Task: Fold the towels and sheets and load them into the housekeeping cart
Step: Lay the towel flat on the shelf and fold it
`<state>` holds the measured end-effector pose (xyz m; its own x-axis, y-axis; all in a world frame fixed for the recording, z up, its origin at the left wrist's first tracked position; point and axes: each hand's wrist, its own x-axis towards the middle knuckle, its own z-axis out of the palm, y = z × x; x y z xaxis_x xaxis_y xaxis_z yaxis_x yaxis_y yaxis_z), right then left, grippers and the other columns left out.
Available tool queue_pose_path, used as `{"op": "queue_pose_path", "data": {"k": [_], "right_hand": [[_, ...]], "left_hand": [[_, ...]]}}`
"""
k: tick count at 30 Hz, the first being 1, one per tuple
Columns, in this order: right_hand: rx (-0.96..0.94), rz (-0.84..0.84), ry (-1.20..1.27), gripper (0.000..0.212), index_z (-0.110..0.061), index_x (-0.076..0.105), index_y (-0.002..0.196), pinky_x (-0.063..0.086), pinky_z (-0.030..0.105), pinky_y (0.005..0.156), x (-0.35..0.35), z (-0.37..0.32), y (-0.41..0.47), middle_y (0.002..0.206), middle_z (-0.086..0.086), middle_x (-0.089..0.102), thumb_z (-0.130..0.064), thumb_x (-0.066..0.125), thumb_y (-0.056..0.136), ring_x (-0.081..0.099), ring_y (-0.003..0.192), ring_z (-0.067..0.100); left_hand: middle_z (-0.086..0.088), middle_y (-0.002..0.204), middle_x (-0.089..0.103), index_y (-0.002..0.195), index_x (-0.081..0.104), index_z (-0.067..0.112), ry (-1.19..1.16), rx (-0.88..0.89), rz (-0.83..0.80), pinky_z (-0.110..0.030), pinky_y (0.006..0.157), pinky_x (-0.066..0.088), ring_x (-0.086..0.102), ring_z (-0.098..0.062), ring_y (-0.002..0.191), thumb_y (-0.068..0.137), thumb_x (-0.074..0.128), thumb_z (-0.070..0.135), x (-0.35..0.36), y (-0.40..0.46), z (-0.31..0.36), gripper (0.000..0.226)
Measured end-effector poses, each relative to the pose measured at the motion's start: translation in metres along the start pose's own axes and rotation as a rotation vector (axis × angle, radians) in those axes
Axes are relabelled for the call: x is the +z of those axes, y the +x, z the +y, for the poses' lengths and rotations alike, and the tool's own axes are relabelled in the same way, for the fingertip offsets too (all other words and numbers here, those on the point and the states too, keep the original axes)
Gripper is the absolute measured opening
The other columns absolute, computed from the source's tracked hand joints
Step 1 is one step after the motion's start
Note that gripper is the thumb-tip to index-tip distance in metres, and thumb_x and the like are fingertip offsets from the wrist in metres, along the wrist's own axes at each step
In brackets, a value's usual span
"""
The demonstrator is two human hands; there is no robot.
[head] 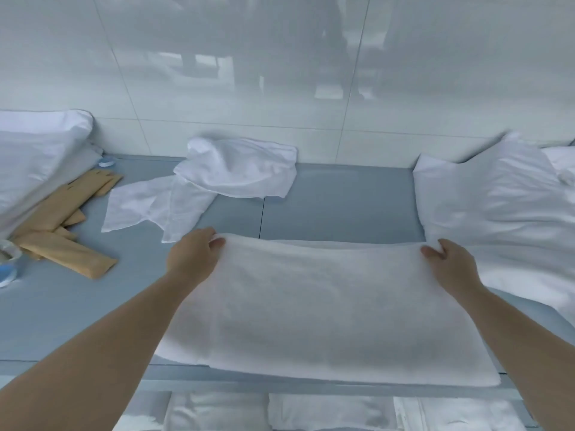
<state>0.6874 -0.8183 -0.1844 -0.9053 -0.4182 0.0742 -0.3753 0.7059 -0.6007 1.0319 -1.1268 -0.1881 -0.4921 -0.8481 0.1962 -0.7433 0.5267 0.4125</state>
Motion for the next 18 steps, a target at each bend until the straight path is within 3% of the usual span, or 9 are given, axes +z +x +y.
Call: {"op": "queue_pose_path", "data": {"k": [2,5,9,13,18], "right_hand": [[-0.002,0.036,0.014,0.032,0.003,0.059,0.097,0.037,0.038,0.073,0.008,-0.001,0.001,0.092,0.022,0.061,-0.029,0.055,0.096,0.056,0.095,0.042],[0.021,0.020,-0.061,0.029,-0.006,0.052,0.079,0.036,0.038,0.067,0.020,-0.001,0.004,0.080,0.019,0.059,-0.027,0.050,0.097,0.056,0.086,0.039],[0.001,0.092,-0.078,0.034,-0.012,0.038,0.072,0.034,0.036,0.061,0.022,-0.008,0.011,0.067,0.011,0.050,-0.032,0.043,0.099,0.048,0.070,0.033],[0.037,0.070,-0.171,0.027,-0.018,0.047,0.081,0.036,0.034,0.065,0.027,-0.013,0.013,0.079,0.008,0.051,-0.036,0.041,0.100,0.045,0.074,0.028],[-0.024,0.074,-0.237,0.033,-0.014,0.043,0.075,0.037,0.035,0.062,0.031,-0.016,0.015,0.077,0.016,0.055,-0.035,0.041,0.100,0.051,0.073,0.034]], "left_hand": [[-0.007,0.086,0.057,0.076,0.049,0.017,0.019,-0.005,0.043,-0.034,0.064,0.037,0.057,-0.033,0.088,0.094,0.053,0.031,0.002,0.005,-0.004,0.023],[-0.011,0.098,0.063,0.089,0.057,0.015,0.187,-0.004,0.007,-0.035,0.068,0.040,0.059,-0.034,0.094,0.096,0.048,0.034,0.017,0.009,-0.009,0.021],[-0.013,0.095,0.062,0.089,0.054,0.015,0.124,-0.043,0.069,-0.035,0.065,0.037,0.058,-0.036,0.088,0.099,0.043,0.033,0.018,0.020,-0.015,0.023],[-0.015,0.091,0.063,0.087,0.053,0.016,0.184,-0.051,0.061,-0.035,0.063,0.036,0.057,-0.036,0.083,0.100,0.039,0.031,0.021,0.020,-0.014,0.024],[-0.011,0.092,0.062,0.082,0.049,0.017,0.205,-0.048,0.044,-0.035,0.066,0.037,0.057,-0.034,0.085,0.098,0.038,0.031,0.019,0.020,-0.018,0.024]]}}
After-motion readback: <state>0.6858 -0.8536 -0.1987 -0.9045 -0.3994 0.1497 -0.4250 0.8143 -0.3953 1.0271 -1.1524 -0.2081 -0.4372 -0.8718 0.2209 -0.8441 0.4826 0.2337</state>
